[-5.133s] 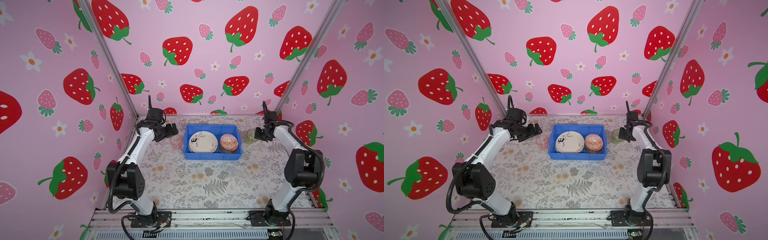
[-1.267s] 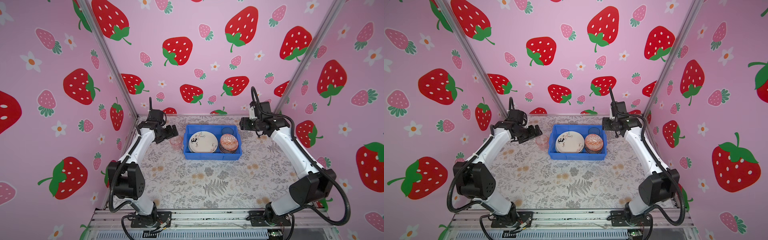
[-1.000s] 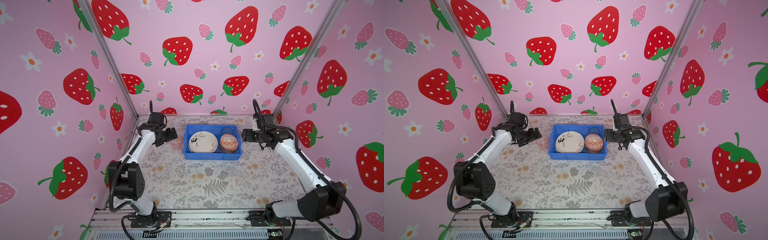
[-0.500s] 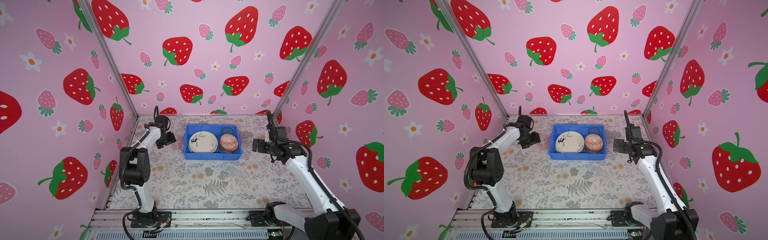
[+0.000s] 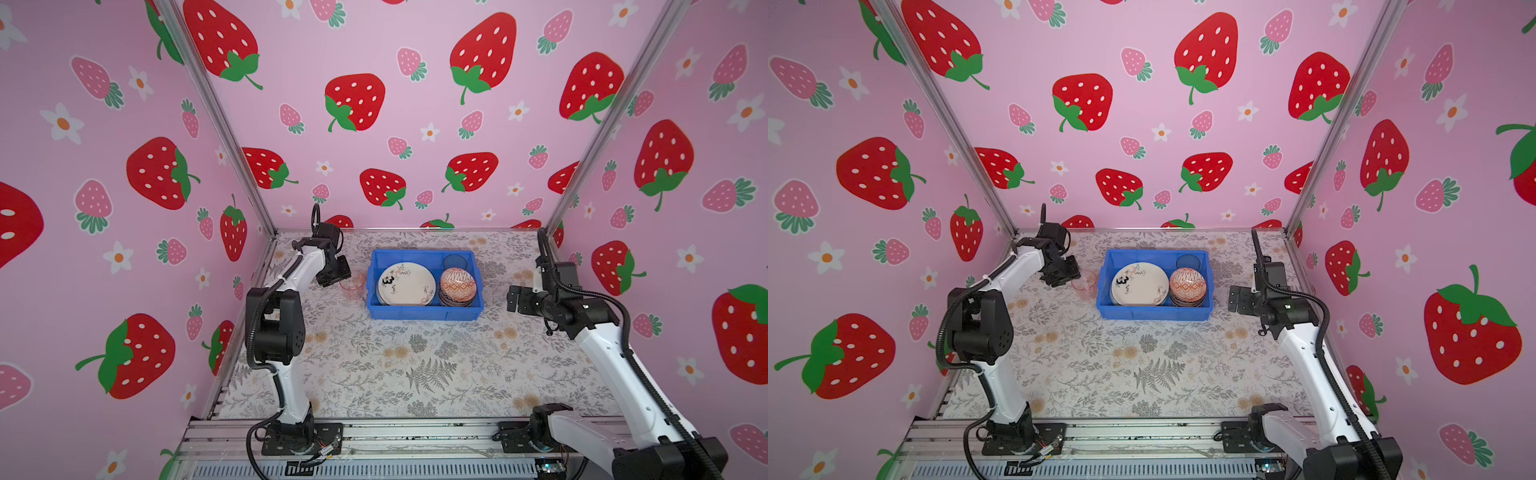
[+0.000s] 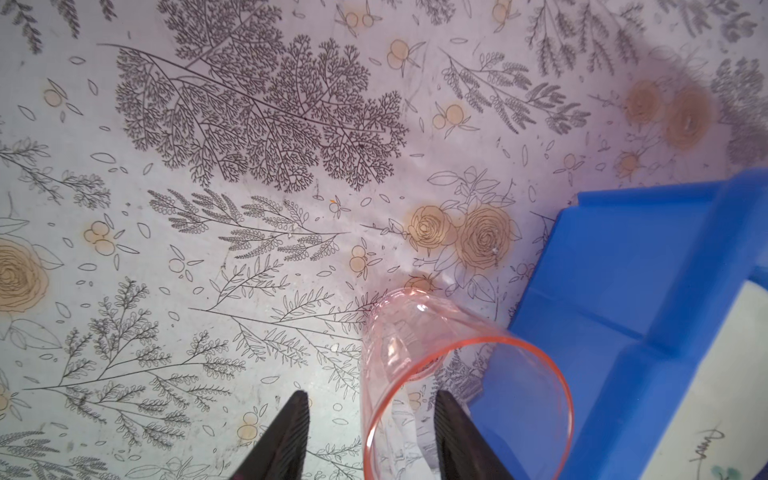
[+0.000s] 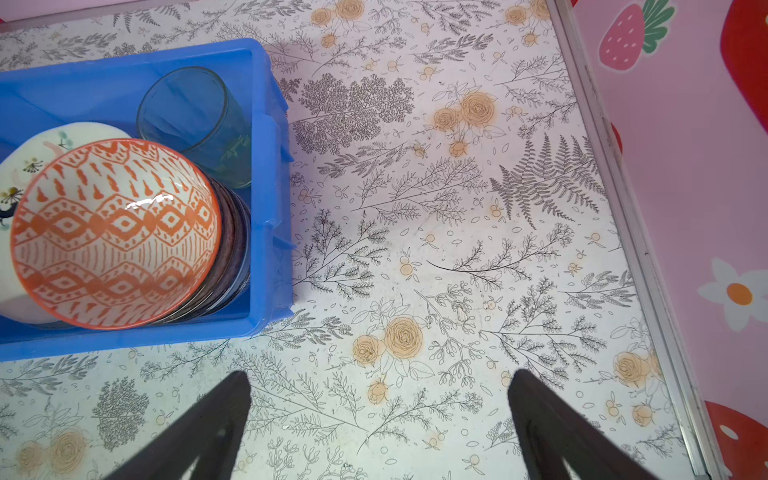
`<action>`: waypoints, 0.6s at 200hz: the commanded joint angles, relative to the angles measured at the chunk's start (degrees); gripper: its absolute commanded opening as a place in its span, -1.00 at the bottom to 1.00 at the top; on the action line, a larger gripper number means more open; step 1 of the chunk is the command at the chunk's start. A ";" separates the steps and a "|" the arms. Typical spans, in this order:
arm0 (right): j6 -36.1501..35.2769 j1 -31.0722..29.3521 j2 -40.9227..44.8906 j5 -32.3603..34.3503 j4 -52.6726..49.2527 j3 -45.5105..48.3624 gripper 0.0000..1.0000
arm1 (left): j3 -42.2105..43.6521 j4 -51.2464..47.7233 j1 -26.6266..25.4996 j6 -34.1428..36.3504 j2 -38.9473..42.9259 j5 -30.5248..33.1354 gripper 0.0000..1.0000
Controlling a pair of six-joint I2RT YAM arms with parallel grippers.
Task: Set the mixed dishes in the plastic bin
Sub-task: 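Grasp the pink-rimmed clear cup with the left gripper and lift it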
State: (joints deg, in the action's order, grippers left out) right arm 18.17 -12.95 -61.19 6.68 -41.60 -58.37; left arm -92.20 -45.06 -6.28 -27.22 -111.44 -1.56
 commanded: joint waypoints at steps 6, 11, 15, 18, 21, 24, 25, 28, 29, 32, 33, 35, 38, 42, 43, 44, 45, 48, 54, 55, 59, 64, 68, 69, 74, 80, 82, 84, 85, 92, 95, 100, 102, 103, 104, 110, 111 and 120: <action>0.11 0.24 0.94 -1.38 -0.86 1.14 0.99 | -2.00 -1.48 -0.72 0.41 -0.95 0.07 -0.04; 0.11 0.23 0.90 -1.40 -0.89 1.20 0.99 | -1.91 -1.50 -0.77 0.54 -1.05 0.02 -0.06; 0.03 0.22 0.90 -1.49 -0.92 1.24 0.99 | -1.86 -1.54 -0.81 0.51 -1.14 0.01 -0.08; 0.02 0.28 0.90 -1.49 -0.93 1.24 0.99 | -1.84 -1.46 -0.90 0.49 -1.22 -0.02 -0.11; 0.02 0.25 0.94 -1.50 -1.04 1.24 0.99 | -1.76 -1.44 -0.91 0.50 -1.24 -0.10 -0.15; 0.02 0.21 0.94 -1.49 -1.04 1.23 0.99 | -1.68 -1.44 -0.91 0.57 -1.24 -0.11 -0.17; 0.02 0.25 0.96 -1.49 -1.07 1.23 0.99 | -1.63 -1.39 -0.96 0.58 -1.24 -0.11 -0.18; 0.02 0.24 0.97 -1.49 -0.96 1.24 0.99 | -1.54 -1.35 -1.00 0.59 -1.24 -0.06 -0.20; 0.02 0.27 1.02 -1.54 -0.95 1.24 0.99 | -1.56 -1.35 -1.01 0.59 -1.24 -0.04 -0.20; -0.02 0.22 1.02 -1.64 -0.94 1.24 0.99 | -1.42 -1.21 -1.09 0.59 -1.24 -0.02 -0.22; -0.05 0.22 0.96 -1.65 -0.98 1.24 0.99 | -1.41 -1.19 -1.05 0.64 -1.24 -0.02 -0.22; -0.06 0.27 0.96 -1.73 -0.90 1.24 0.99 | -1.34 -1.13 -1.09 0.60 -1.24 -0.02 -0.23; -0.14 0.29 0.90 -1.80 -0.92 1.24 0.99 | -1.27 -1.09 -1.14 0.57 -1.24 -0.06 -0.25; -0.16 0.29 0.84 -1.84 -0.93 1.24 0.99 | -1.30 -1.02 -1.15 0.59 -1.24 -0.16 -0.27; -0.16 0.29 0.78 -1.84 -0.93 1.24 0.99 | -1.26 -1.05 -1.17 0.59 -1.28 -0.18 -0.28; -0.16 0.29 0.79 -1.84 -0.93 1.20 0.99 | -1.29 -1.02 -1.18 0.63 -1.30 -0.19 -0.28; -0.16 0.29 0.76 -1.84 -0.98 1.17 0.99 | -1.26 -1.01 -1.18 0.61 -1.32 -0.19 -0.29; -0.22 0.26 0.67 -1.91 -0.96 1.15 0.99 | -1.26 -1.00 -1.25 0.57 -1.32 -0.19 -0.32; -0.15 0.29 0.59 -2.06 -0.93 1.15 0.99 | -1.31 -1.10 -1.26 0.67 -1.46 -0.27 -0.37; -0.15 0.29 0.61 -2.08 -0.93 1.15 0.99 | -1.31 -1.13 -1.27 0.67 -1.48 -0.28 -0.37; -0.16 0.28 0.47 -2.15 -0.87 1.15 0.99 | -1.41 -1.20 -1.36 0.67 -1.50 -0.28 -0.39; -0.16 0.26 0.39 -2.32 -0.87 1.15 0.99 | -1.41 -1.20 -1.41 0.68 -1.58 -0.28 -0.41; -0.20 0.26 0.39 -2.49 -0.80 1.15 0.99 | -1.41 -1.18 -1.36 0.75 -1.58 -0.28 -0.43; -0.18 0.28 0.38 -2.52 -0.74 1.15 0.99 | -1.45 -1.18 -1.41 0.76 -1.59 -0.28 -0.44; -0.16 0.29 0.32 -2.70 -0.71 1.15 0.99 | -1.39 -1.24 -1.49 0.90 -1.59 -0.34 -0.46; -0.08 0.25 0.30 -2.82 -0.53 1.15 0.99 | -1.33 -1.28 -1.44 1.04 -1.67 -0.29 -0.48; -0.07 0.28 0.22 -2.81 -0.50 1.15 0.99 | -1.34 -1.26 -1.38 1.12 -1.68 -0.28 -0.49; -0.07 0.23 0.20 -2.88 -0.45 1.22 0.99 | -1.32 -1.35 -1.43 1.21 -1.68 -0.24 -0.50; -0.07 0.30 0.20 -2.89 -0.47 1.23 0.99 | -1.36 -1.39 -1.44 1.25 -1.68 -0.22 -0.50; 0.00 0.30 0.17 -2.97 -0.45 1.24 0.99 | -1.42 -1.66 -1.44 1.60 -1.68 0.01 -0.53; 0.03 0.24 0.18 -3.06 -0.46 1.24 0.99 | -1.46 -1.68 -1.45 1.65 -1.60 0.06 -0.55; 0.02 0.32 0.11 -3.23 -0.42 1.24 0.99 | -1.40 -1.78 -1.46 1.86 -1.52 0.15 -0.58; 0.06 0.28 0.11 -3.29 -0.34 1.31 0.99 | -1.36 -1.79 -1.45 1.92 -1.51 0.16 -0.58; 0.00 0.24 0.11 -3.31 -0.33 1.32 0.99 | -1.38 -1.88 -1.45 1.96 -1.50 0.16 -0.59; 0.01 0.27 0.10 -3.37 -0.28 1.32 0.99 | -1.39 -1.88 -1.45 2.02 -1.50 0.16 -0.59; -0.07 0.32 0.00 -3.55 0.05 1.48 0.99 | -1.24 -2.11 -1.45 2.18 -1.36 0.07 -0.61; -0.07 0.35 -0.03 -3.57 0.13 1.49 0.99 | -1.23 -2.13 -1.45 2.17 -1.34 0.07 -0.61; -0.17 0.32 -0.40 -3.96 0.74 1.64 0.99 | -0.93 -2.44 -1.54 2.52 -0.95 0.07 -0.65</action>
State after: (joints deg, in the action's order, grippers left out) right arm 18.17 -12.95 -61.21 4.08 -41.58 -57.47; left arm -92.20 -45.10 -7.40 -25.78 -112.90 -1.96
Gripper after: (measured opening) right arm 0.992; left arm 0.195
